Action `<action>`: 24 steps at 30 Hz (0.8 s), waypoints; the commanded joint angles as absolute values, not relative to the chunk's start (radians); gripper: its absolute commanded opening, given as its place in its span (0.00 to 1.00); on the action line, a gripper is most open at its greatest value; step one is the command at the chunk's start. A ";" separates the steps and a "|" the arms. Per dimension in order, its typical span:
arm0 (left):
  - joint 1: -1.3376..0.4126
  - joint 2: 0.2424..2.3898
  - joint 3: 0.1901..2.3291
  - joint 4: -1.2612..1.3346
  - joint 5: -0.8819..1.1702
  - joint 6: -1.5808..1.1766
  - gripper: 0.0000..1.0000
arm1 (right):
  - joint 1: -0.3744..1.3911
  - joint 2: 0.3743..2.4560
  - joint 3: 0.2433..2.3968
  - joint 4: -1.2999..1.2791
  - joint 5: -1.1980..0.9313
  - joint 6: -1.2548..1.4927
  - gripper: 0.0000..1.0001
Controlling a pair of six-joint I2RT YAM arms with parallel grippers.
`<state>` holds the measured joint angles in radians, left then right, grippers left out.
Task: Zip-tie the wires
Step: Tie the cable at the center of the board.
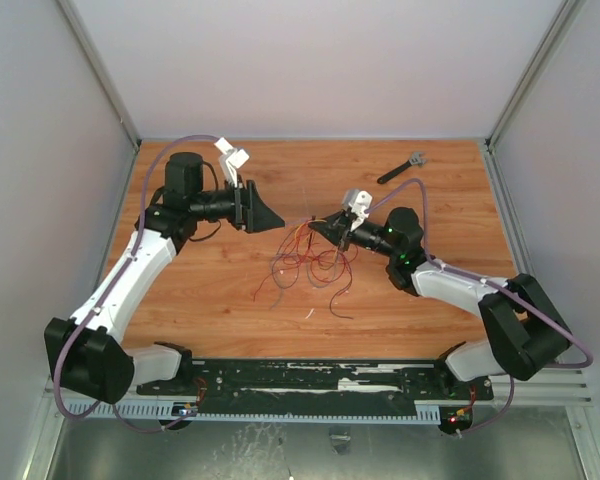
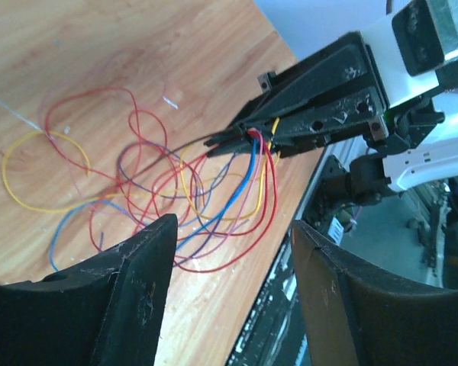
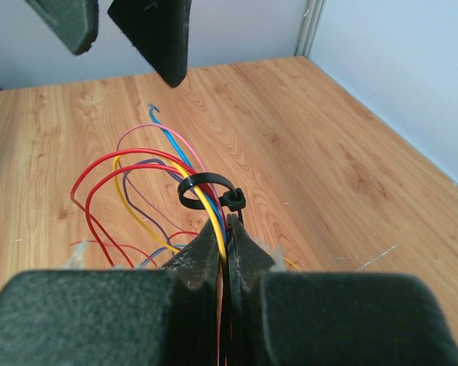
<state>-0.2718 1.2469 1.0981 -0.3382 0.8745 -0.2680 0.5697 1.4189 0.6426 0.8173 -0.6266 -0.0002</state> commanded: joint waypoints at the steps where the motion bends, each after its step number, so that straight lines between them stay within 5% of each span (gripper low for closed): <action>1: -0.275 1.222 1.126 -0.260 0.836 -0.247 0.66 | 0.560 1.375 0.659 0.816 -0.646 -0.003 0.00; 12: -0.276 1.270 1.058 -0.258 0.898 -0.234 0.62 | 0.551 1.363 0.659 0.808 -0.651 -0.005 0.00; 24: -0.276 1.240 1.038 -0.258 0.966 -0.252 0.27 | 0.536 1.374 0.670 0.802 -0.652 0.005 0.00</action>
<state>-0.2718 1.2686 1.0489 -0.2768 0.9241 -0.2531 0.5446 1.3819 0.6426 0.8032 -0.6434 0.0002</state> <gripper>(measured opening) 0.321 0.013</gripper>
